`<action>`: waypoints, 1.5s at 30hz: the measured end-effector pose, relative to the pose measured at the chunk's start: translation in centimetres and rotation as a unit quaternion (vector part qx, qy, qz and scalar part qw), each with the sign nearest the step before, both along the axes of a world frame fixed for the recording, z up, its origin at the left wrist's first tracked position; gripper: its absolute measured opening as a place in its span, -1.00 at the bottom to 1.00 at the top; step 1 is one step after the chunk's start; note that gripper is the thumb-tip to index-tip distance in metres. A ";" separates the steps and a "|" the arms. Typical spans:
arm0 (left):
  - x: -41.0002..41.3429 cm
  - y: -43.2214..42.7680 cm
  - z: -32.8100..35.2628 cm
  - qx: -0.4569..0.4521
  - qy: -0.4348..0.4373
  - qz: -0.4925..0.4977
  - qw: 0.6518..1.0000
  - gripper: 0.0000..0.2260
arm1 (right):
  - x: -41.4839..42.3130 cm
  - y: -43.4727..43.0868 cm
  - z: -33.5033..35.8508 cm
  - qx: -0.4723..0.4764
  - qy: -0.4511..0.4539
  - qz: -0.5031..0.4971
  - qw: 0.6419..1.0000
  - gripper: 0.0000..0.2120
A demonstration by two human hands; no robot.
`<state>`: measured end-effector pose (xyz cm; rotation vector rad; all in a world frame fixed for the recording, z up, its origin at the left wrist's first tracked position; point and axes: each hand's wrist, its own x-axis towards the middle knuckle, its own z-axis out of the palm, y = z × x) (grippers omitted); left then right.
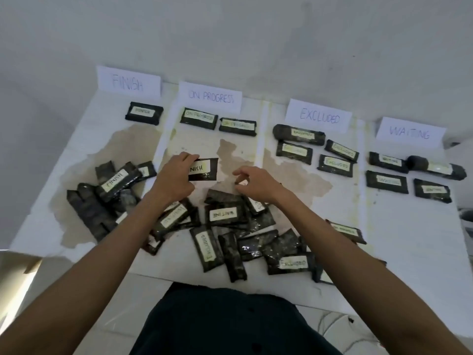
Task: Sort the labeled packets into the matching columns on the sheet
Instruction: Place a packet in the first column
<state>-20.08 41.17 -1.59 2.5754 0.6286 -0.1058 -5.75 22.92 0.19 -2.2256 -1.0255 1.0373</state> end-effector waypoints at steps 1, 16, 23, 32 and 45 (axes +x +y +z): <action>-0.6 1.3 0.0 0.006 -0.003 -0.002 1.000 -0.36 | -0.6 1.3 -0.1 -0.001 0.002 0.001 1.000 -0.60; -6.5 15.9 -2.5 0.075 0.034 0.017 0.996 -0.40 | -6.0 17.5 -2.4 -0.014 -0.071 0.087 0.994 -0.59; -6.9 22.6 -5.2 0.088 0.051 0.058 0.993 -0.40 | -6.8 23.9 -6.3 -0.011 -0.150 0.117 0.982 -0.65; -6.0 30.2 -9.0 0.072 0.037 0.083 0.993 -0.42 | -6.1 26.7 -10.4 0.095 -0.123 0.148 0.977 -0.61; -3.4 36.7 -10.9 0.065 0.013 0.091 0.994 -0.47 | -4.8 28.0 -11.9 0.151 -0.126 0.215 0.957 -0.52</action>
